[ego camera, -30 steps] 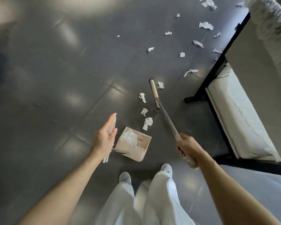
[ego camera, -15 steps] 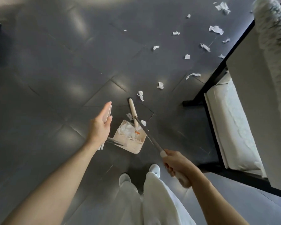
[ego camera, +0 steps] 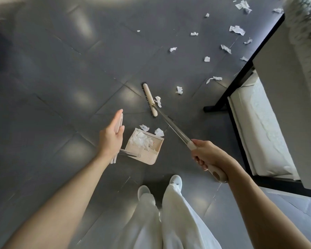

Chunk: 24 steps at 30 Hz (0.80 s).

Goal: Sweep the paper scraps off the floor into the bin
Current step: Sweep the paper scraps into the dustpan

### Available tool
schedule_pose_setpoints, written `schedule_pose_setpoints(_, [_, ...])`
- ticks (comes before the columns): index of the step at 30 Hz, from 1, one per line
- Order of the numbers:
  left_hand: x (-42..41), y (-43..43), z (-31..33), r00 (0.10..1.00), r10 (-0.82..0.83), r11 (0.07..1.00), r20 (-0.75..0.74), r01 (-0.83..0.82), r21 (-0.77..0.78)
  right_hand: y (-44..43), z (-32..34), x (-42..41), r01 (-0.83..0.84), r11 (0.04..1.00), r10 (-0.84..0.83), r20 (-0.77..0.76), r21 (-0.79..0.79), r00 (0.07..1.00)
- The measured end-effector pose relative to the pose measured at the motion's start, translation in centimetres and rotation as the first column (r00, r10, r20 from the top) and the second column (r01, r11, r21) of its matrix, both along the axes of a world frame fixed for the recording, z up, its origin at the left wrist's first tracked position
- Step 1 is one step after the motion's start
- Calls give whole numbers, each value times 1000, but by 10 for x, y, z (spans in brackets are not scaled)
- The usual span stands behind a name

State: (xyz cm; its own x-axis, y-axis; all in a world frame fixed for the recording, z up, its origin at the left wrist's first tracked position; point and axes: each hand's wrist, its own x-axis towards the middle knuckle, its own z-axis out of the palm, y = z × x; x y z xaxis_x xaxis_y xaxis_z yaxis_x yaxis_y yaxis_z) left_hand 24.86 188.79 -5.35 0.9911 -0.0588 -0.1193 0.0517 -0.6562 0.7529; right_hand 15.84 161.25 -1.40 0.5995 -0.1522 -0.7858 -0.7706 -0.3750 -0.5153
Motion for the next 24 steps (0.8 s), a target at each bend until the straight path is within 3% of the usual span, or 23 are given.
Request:
schedule_pose_setpoints(7, [-7, 31, -3, 1000, 5, 1000, -23, -5, -9, 39, -32, -9, -281, 923, 271, -76, -262, 960])
schedule_pose_setpoints(13, [15, 41, -6, 1000, 22, 999, 7, -22, 26, 74, -47, -27, -309, 944, 290, -153, -114, 945])
schedule_pose_setpoints(17, [27, 47, -9, 1000, 8, 999, 27, -9, 54, 68, -27, -20, -219, 975, 220, -201, 30, 955])
schedule_pose_setpoints(20, [27, 52, -9, 1000, 5, 999, 29, -7, 53, 58, 0, -12, -145, 987, 157, -197, 73, 968])
schedule_pose_setpoints(24, [29, 57, -10, 998, 1, 999, 56, -4, 48, 54, 25, 1, -178, 984, 181, -147, 32, 973])
